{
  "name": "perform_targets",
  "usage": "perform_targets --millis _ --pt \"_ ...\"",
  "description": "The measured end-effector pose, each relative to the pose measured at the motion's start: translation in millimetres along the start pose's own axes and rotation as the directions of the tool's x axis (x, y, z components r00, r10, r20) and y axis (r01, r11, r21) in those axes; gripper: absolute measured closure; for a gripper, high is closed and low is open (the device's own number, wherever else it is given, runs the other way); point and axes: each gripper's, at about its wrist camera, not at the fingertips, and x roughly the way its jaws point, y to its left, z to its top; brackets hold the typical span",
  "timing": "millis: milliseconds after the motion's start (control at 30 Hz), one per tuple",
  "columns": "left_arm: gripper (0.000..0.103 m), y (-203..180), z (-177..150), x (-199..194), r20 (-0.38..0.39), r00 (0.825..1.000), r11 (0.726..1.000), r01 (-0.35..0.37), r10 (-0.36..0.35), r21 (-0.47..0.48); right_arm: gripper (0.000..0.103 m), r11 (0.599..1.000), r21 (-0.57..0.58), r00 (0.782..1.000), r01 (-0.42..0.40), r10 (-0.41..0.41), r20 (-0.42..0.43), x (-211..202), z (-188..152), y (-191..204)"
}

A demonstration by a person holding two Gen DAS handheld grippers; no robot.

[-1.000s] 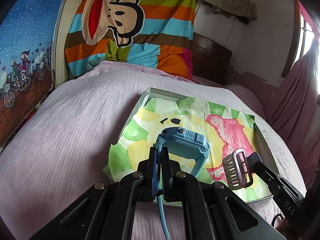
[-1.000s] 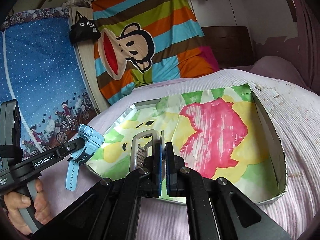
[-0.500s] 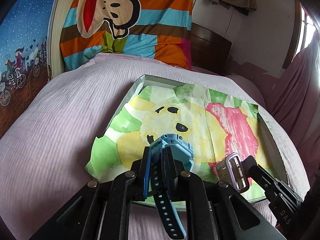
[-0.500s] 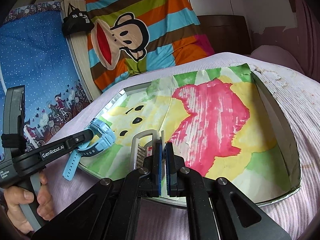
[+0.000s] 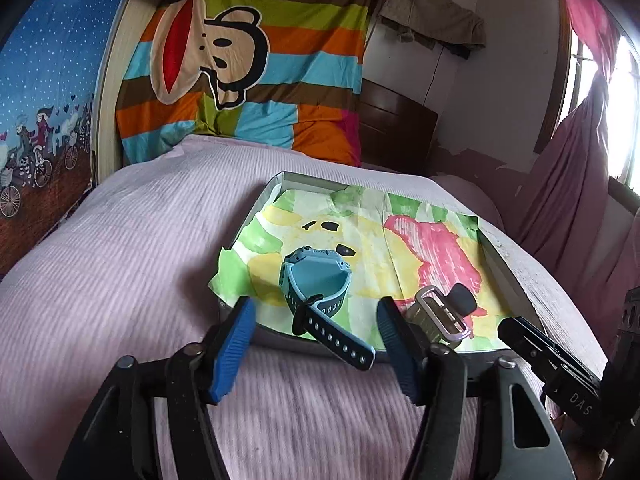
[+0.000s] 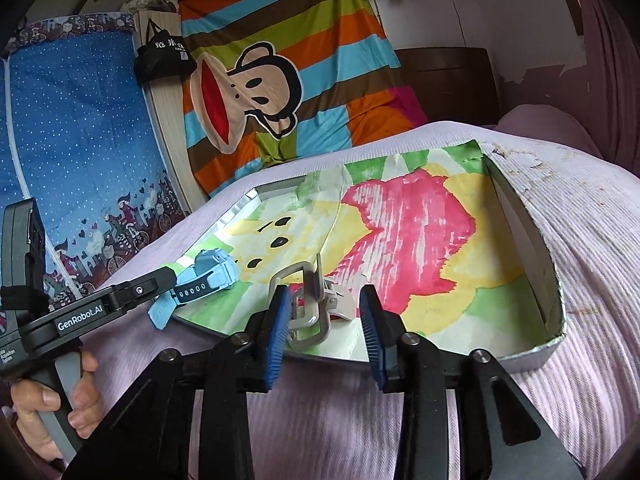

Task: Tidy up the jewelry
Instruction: 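Carry the smartwatch and watch case into the grey tray and open both tools, then withdraw both open tools from the tray back toward the remaining items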

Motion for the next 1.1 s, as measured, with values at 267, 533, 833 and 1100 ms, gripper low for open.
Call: perform_targets --millis 267,533,833,1100 --pt "0.004 -3 -13 -43 0.113 0.994 0.999 0.001 -0.006 0.044 0.032 1.0 -0.01 0.993 0.002 0.0 0.119 -46 -15 2" --pt "0.0 -9 -29 -70 0.139 0.99 0.993 -0.007 -0.009 0.119 0.011 0.999 -0.029 0.984 0.028 -0.022 0.177 -84 -34 10" --pt "0.0 -13 -52 -91 0.139 0.99 0.984 0.0 -0.025 0.176 0.009 0.994 -0.074 0.981 0.076 -0.061 0.182 -122 -60 9" --pt "0.0 -12 -68 -97 0.096 0.995 0.98 0.007 -0.026 0.198 0.009 0.992 -0.085 0.983 0.09 -0.075 0.168 -146 -75 8"
